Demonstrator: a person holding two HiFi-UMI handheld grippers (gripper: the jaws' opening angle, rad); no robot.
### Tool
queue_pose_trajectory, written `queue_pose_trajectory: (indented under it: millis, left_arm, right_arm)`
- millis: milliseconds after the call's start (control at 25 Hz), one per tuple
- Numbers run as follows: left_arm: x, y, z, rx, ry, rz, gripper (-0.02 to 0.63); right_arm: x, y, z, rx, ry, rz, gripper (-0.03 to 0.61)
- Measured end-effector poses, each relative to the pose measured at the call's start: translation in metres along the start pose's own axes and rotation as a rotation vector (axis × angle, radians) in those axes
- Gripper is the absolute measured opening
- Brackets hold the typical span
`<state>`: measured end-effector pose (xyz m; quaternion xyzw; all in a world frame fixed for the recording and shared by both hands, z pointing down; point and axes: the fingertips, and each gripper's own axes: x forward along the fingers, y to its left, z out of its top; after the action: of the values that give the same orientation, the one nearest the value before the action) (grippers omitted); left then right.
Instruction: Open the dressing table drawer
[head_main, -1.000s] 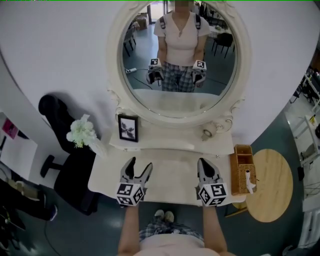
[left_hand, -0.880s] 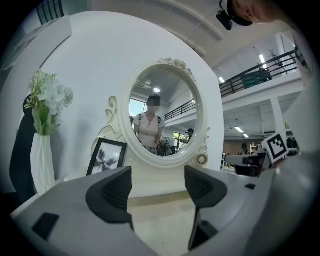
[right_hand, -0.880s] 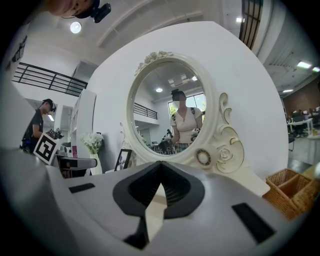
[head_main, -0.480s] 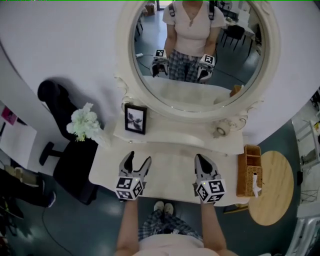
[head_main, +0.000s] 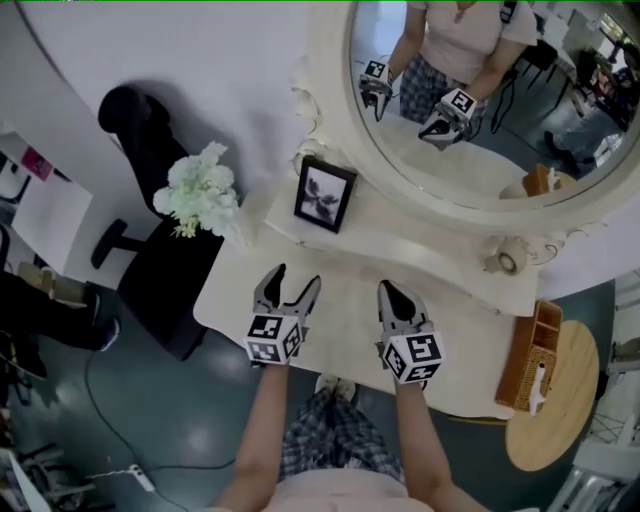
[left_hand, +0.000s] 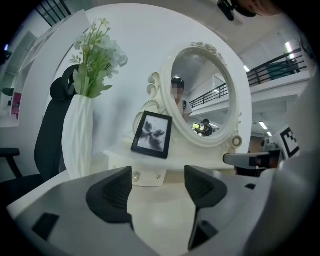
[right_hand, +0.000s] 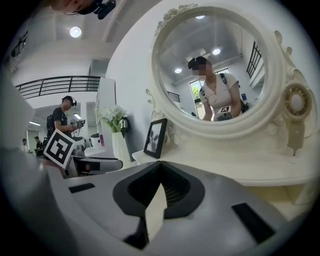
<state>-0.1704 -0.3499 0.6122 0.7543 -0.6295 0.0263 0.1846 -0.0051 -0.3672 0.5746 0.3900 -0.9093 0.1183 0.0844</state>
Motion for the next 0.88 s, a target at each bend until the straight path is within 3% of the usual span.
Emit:
queue_pose_trajectory:
  millis: [240, 560, 880]
  left_arm:
    - [0.026, 0.026, -0.017, -0.016, 0.028, 0.045, 0.321]
    - [0.053, 0.046, -0.037, -0.005, 0.101, 0.095, 0.318]
    - [0.077, 0.057, -0.046, 0.013, 0.168, 0.133, 0.223]
  right_arm:
    - [0.052, 0.023, -0.024, -0.019, 0.067, 0.065, 0.015]
    - [0.086, 0.023, -0.044, -0.030, 0.150, 0.072, 0.015]
    - [0.095, 0.012, -0.053, -0.041, 0.194, 0.050, 0.015]
